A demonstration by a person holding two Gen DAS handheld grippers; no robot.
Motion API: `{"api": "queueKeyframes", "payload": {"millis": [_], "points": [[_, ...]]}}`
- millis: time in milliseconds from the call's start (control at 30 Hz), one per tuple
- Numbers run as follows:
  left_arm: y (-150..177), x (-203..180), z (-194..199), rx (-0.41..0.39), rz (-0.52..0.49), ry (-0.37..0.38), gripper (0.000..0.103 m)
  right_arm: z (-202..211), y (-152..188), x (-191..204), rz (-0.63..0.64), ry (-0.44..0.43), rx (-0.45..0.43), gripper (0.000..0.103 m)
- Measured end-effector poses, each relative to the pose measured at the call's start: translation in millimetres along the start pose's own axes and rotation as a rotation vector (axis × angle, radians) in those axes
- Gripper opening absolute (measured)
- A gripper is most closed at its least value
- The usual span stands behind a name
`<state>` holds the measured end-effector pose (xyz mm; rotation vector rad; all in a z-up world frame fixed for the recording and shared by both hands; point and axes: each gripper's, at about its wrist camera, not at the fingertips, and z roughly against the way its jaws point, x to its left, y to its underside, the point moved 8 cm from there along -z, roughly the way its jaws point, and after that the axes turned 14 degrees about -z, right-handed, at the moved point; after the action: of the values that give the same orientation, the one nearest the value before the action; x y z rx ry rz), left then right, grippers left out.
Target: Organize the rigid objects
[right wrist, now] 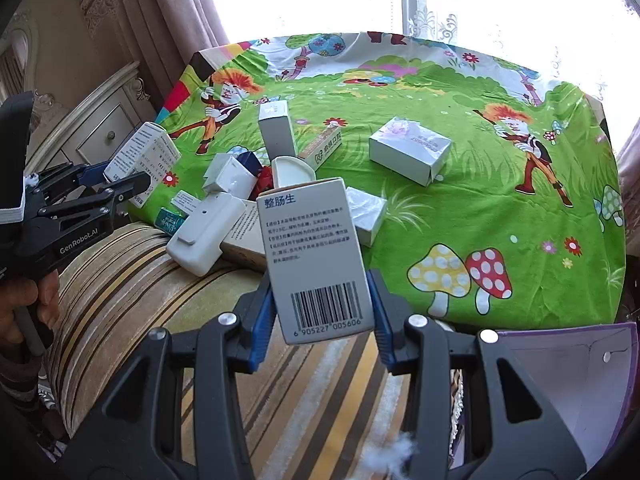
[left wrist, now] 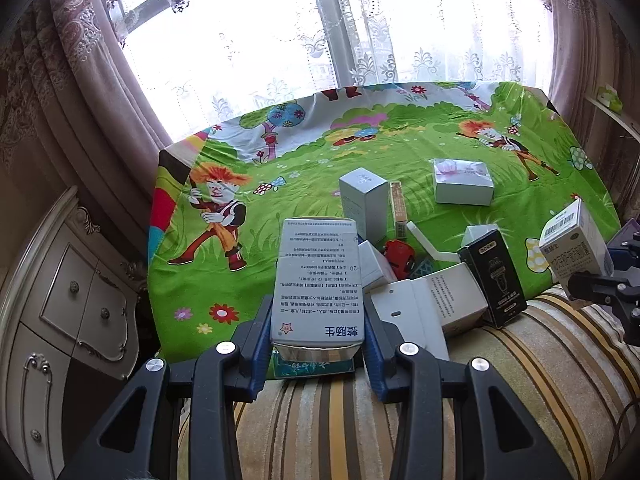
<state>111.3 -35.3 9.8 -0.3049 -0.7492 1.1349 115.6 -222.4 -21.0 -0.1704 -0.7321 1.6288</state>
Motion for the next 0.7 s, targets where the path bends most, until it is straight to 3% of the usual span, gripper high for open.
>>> {"api": "queueKeyframes", "payload": {"millis": [267, 700], "points": [[-26, -51, 19, -0.038, -0.09, 0.051, 0.041, 29, 12, -42, -0.094, 0.041, -0.052, 0.047], [-62, -202, 55, -0.096, -0.206, 0.434, 0.041, 88, 53, -148, -0.293, 0.233, -0.138, 0.047]]}}
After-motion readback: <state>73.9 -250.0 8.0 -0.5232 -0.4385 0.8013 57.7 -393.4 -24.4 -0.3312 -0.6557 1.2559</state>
